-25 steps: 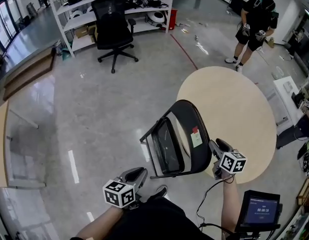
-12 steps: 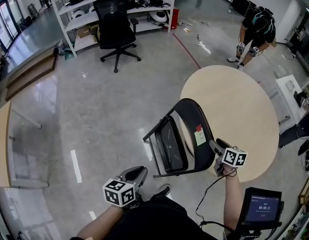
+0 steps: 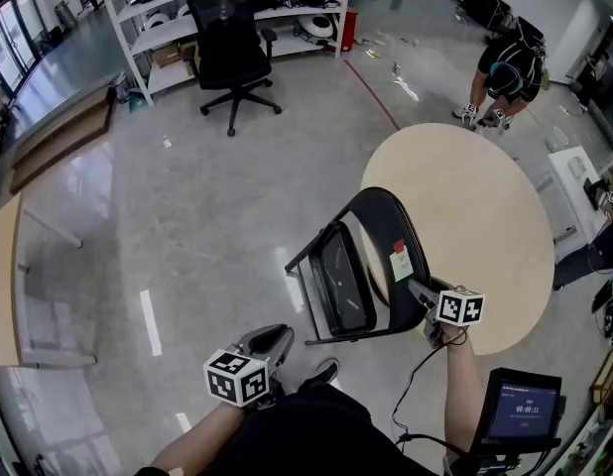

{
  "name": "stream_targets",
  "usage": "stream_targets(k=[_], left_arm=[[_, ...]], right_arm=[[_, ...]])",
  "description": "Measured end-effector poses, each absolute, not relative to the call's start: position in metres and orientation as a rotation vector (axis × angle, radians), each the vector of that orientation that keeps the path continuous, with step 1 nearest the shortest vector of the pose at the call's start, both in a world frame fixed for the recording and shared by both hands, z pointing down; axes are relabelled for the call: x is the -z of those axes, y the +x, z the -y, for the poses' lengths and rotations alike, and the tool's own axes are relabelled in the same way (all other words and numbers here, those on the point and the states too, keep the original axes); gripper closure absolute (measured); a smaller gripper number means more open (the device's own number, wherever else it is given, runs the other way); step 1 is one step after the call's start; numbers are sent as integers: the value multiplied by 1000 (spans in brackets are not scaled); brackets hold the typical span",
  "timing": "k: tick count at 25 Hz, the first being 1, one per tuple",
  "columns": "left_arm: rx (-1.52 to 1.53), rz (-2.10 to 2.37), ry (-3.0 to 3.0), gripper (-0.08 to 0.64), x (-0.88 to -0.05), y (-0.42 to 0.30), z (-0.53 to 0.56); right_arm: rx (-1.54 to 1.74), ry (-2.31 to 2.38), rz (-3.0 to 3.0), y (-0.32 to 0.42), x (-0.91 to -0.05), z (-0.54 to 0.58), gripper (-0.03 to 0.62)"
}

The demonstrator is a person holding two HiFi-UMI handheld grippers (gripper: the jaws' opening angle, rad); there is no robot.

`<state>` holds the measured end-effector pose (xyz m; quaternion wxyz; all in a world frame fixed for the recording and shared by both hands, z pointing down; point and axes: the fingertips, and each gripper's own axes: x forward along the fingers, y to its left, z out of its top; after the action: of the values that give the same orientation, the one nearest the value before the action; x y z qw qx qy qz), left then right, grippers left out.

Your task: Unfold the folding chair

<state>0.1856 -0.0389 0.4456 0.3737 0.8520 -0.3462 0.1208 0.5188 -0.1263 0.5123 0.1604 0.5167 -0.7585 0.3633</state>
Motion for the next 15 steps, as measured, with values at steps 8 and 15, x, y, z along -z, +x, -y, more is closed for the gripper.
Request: stream_targets(k=[8, 15], left_arm=[[-287, 913, 2161, 509, -448, 161, 30], [-259, 933, 2135, 509, -449, 141, 23]], right_arm=[[-1013, 1430, 1982, 502, -545, 115, 379], [-1044, 1500, 1979, 502, -543, 114, 499]])
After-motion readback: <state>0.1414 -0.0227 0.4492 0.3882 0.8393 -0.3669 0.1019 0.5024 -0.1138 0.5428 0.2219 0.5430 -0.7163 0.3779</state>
